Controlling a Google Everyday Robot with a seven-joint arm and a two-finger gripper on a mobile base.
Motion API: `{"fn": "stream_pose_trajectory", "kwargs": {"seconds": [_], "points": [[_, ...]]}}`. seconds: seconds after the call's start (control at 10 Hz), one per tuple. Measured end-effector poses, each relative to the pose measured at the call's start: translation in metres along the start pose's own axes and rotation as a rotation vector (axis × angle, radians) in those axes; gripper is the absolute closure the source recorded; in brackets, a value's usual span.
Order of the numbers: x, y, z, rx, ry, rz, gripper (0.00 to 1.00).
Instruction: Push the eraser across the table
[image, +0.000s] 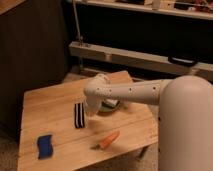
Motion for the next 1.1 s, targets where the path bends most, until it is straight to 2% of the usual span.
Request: {"fn": "stream_pose_trajectory", "kwargs": {"seconds": [0.1, 0.3, 0.6, 1.1], "points": [[-0.004, 0.003, 0.014, 0.006, 0.005, 0.005, 0.69], [-0.007, 0.005, 0.027, 0.011, 0.034, 0.018, 0.69], [0.001, 0.007, 0.028, 0.015, 0.081, 0.033, 0.69], [0.017, -0.001, 0.037, 0.051, 0.110, 0.042, 0.69]]}}
